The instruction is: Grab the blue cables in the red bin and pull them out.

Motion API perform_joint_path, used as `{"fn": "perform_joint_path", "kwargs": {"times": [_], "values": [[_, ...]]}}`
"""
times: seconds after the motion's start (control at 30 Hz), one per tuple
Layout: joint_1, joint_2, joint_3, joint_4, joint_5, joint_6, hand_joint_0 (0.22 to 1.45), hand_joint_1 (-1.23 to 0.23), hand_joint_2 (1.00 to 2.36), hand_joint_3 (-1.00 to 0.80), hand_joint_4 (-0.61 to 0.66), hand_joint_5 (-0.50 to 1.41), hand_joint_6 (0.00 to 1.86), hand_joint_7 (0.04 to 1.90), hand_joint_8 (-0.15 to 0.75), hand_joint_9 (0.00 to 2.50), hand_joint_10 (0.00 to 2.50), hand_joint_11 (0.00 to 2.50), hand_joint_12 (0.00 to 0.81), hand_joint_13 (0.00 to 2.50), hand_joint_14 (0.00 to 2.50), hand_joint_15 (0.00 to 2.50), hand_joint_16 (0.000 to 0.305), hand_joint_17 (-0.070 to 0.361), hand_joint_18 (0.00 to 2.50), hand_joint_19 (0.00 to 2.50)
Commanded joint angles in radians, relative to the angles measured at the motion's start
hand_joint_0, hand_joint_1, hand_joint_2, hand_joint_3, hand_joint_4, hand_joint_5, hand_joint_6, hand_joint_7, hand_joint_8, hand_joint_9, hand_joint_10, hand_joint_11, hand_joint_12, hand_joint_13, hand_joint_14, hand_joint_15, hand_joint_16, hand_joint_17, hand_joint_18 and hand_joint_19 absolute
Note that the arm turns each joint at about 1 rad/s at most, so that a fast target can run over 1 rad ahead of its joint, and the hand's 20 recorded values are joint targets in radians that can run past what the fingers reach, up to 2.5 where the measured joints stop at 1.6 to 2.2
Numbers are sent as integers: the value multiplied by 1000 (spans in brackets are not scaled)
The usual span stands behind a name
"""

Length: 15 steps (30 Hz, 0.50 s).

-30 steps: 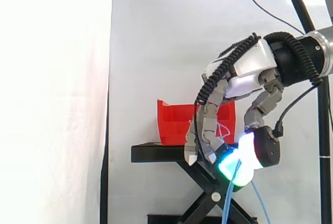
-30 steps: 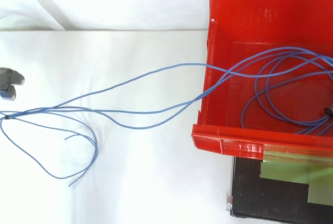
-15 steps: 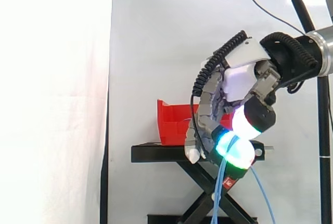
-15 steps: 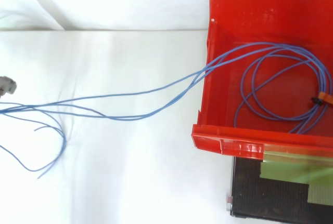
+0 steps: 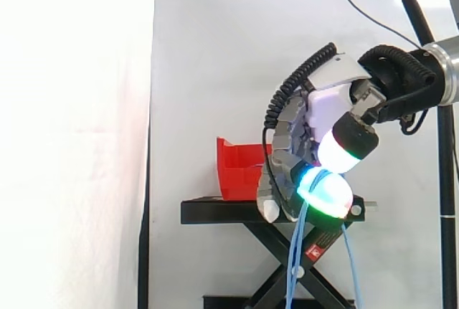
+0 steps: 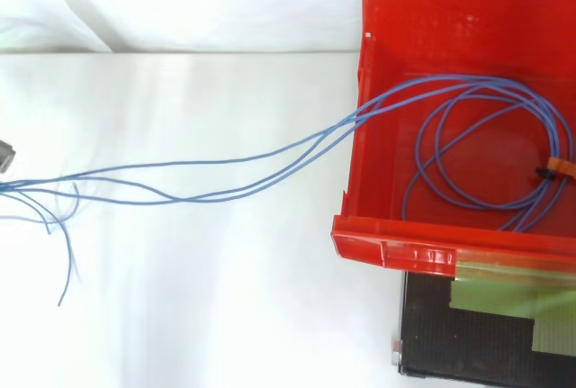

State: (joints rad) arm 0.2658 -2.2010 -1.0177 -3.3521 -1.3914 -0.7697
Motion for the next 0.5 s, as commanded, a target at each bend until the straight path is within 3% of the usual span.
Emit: {"fn": "perform_joint_path", "kwargs": {"times": [0.0,0.17,0.23,0.3,0.47], "values": [[0,0,1,-3,0,0,914,-778,1000,-1000,122,920,350,867,246,783,18,495,326,1127,22,1310,38,85,693,798],[0,0,-1,-6,0,0,917,-779,1000,-1000,120,922,349,860,249,792,20,512,310,1240,1,1661,39,87,834,1034],[0,0,-1,-7,0,0,917,-780,1000,-1000,121,922,352,858,253,787,20,518,309,1152,458,1593,38,85,895,1157],[1,0,1,-7,0,0,917,-781,1000,-1000,119,924,351,852,253,790,20,525,310,1109,713,1513,37,84,915,1194],[0,0,1,-7,0,-3,915,-781,1000,-1000,115,913,357,862,253,834,25,776,304,1060,949,1464,38,84,927,1218]]}}
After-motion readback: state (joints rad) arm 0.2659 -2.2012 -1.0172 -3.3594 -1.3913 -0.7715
